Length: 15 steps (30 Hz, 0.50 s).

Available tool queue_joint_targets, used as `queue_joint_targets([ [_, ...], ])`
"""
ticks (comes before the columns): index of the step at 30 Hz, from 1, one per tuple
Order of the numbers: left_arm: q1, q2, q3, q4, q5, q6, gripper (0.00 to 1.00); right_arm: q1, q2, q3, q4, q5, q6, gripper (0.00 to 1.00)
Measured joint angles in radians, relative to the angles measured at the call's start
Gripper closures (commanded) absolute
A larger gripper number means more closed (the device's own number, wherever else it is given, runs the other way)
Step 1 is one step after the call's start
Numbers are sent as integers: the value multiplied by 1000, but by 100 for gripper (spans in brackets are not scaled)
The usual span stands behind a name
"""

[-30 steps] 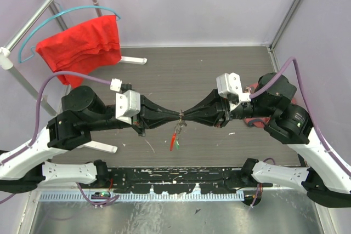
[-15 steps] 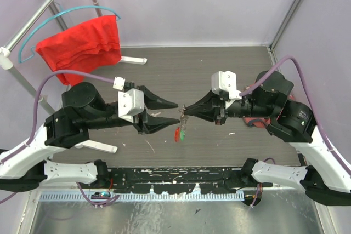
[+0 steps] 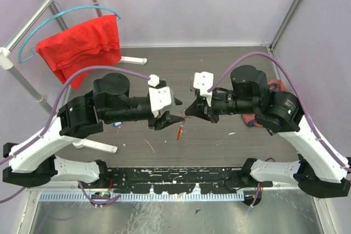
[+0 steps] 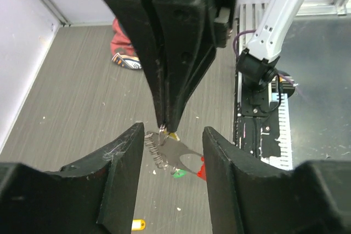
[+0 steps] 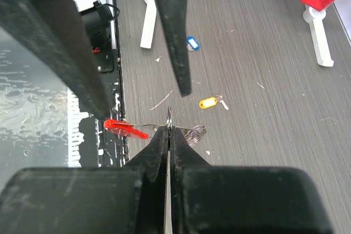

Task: Put the keys on the keyring

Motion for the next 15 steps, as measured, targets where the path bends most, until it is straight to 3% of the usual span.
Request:
queue_joint_targets([
  [15,122,40,-14,-27,169,20,58,0,-5,0,-23,-7,-21,99],
])
